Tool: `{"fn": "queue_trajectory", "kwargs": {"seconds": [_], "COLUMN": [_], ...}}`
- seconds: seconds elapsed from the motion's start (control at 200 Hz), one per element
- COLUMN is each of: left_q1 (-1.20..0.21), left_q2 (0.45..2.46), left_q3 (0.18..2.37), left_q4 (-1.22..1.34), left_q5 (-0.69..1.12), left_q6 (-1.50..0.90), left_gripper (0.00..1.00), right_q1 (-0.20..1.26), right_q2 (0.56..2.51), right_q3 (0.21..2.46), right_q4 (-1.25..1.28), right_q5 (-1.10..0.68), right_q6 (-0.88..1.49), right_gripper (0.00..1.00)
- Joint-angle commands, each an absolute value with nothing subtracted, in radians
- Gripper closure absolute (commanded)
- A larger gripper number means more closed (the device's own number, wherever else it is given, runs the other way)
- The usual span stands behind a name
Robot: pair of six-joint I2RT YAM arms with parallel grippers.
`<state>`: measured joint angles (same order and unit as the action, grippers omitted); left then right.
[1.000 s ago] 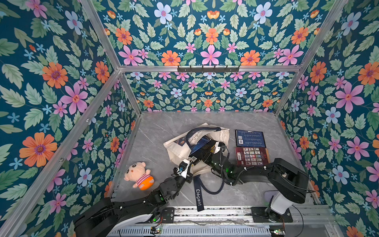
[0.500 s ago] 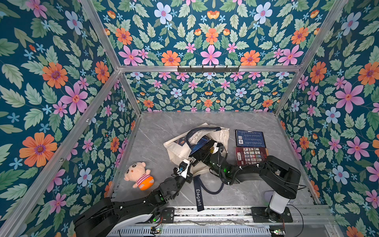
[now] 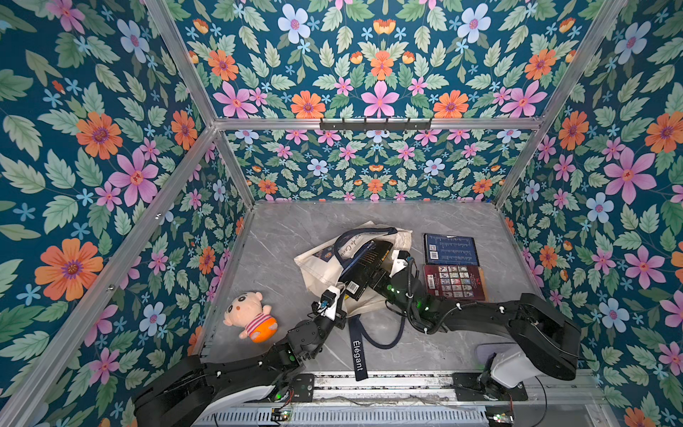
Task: Take out the books from the canvas bag
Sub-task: Pick up the book from the canvas bag, then place the book on the book.
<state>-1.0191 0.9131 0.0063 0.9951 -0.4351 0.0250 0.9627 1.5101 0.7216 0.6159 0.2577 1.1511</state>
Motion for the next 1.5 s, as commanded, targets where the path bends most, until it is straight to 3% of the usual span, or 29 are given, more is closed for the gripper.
{"fn": "queue_trajectory", "kwargs": {"seconds": [0.0, 0.525, 1.165, 1.335, 1.49], "left_q1": [-1.019, -1.019, -1.018, -1.017, -1.018], "left_q2": [0.920, 0.946, 0.957, 0.966, 0.967], "left_q3": [0.000, 0.005, 0.005, 0.011, 0.011], "left_q4": [1.051, 1.063, 1.059, 1.052, 1.051], "left_q5": [-0.465, -0.510, -0.578, -0.582, -0.581], "left_q6": [0.011, -0.011, -0.012, -0.011, -0.011], "left_gripper": [1.00, 1.00, 1.00, 1.00, 1.00], "right_q1": [0.965, 0.965, 0.965, 0.965, 0.959], "right_q2": [1.463, 1.203, 0.914, 0.790, 0.705], "right_q3": [0.723, 0.683, 0.619, 0.602, 0.560], "right_q4": [0.583, 0.399, 0.442, 0.362, 0.317], "right_q5": [0.211, 0.253, 0.092, 0.234, 0.507], "right_q6": [1.082, 0.872, 0.642, 0.636, 0.673], "right_gripper": [1.00, 1.00, 1.00, 1.00, 1.00]}}
